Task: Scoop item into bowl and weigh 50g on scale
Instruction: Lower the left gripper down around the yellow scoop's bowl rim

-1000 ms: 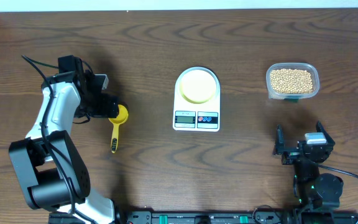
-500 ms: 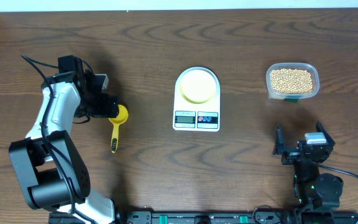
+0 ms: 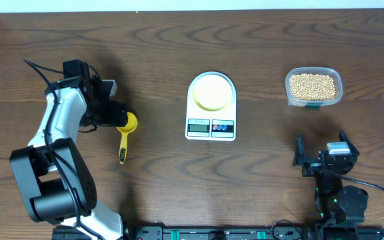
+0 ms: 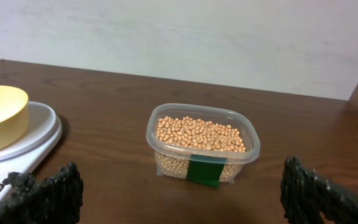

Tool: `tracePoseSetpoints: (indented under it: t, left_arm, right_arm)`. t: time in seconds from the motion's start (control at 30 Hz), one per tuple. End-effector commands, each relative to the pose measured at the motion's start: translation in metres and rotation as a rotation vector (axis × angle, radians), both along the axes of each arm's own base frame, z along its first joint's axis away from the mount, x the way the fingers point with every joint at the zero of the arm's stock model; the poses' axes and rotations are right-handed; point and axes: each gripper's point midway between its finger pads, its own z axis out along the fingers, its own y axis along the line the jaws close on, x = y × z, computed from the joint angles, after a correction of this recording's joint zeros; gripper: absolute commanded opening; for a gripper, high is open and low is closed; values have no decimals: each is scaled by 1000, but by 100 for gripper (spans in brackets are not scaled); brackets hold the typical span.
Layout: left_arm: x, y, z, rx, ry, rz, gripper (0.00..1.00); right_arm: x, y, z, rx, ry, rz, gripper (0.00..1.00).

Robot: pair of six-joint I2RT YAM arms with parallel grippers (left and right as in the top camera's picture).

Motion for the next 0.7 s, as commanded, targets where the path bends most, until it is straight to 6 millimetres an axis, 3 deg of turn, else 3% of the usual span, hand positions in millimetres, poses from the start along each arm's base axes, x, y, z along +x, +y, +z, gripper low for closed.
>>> tracePoseSetpoints:
  t: [0.0,0.67]
  left_arm:
    - [-8,2,-16,0,50,-10,91]
    - [-6,2,-22,-1,54,-10,91]
  right_arm:
    - [0,-4,0,-4,0,-19,99]
    - [0,-4,0,-4,0,-19,99]
